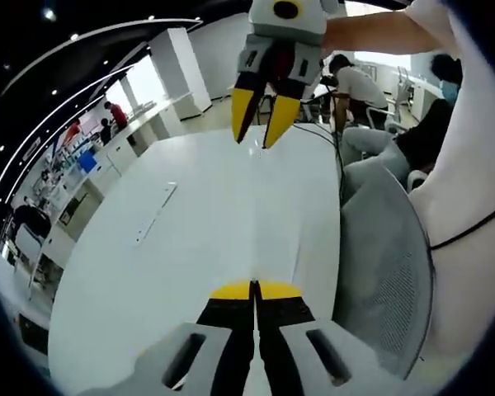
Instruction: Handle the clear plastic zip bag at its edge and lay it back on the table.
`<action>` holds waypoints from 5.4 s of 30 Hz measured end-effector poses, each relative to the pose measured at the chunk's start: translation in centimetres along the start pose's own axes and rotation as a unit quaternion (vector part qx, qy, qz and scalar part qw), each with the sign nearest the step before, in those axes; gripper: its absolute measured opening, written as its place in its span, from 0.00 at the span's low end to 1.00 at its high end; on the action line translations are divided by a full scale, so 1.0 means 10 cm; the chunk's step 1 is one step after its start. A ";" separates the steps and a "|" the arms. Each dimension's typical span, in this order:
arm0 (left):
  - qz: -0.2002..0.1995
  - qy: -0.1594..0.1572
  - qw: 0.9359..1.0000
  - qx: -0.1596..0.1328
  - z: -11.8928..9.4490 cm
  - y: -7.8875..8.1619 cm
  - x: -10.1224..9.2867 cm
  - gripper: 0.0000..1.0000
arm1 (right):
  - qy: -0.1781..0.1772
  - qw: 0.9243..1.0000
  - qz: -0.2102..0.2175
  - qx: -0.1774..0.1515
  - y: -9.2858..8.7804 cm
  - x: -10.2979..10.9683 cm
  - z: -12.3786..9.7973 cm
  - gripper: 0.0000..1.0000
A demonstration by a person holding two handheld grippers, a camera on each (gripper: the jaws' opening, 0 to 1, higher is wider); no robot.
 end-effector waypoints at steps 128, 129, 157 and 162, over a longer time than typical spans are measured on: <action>0.073 -0.022 0.997 0.026 0.10 0.15 -0.05 0.00 | 0.020 0.997 -0.027 0.069 -0.20 0.26 0.29 0.00; 0.074 -0.021 0.997 0.028 0.09 0.14 -0.05 0.00 | 0.019 0.997 -0.026 0.071 -0.21 0.26 0.28 0.00; 0.072 -0.018 0.997 0.021 0.07 0.14 -0.02 0.00 | -0.001 0.997 -0.013 0.081 -0.32 0.21 0.05 0.00; 0.073 -0.015 0.997 0.017 0.06 0.16 -0.02 0.00 | -0.004 0.996 -0.011 0.084 -0.33 0.22 0.01 0.00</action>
Point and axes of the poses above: the point that each gripper's makers call its tool centre point, and the gripper's own axes: z roughly forward along the fingers, x roughly to its left, y roughly out of its top, the point moved 5 cm from there along -z, roughly backward along the fingers, and after that the axes turned 15 degrees about -x, right-handed, at the moved point
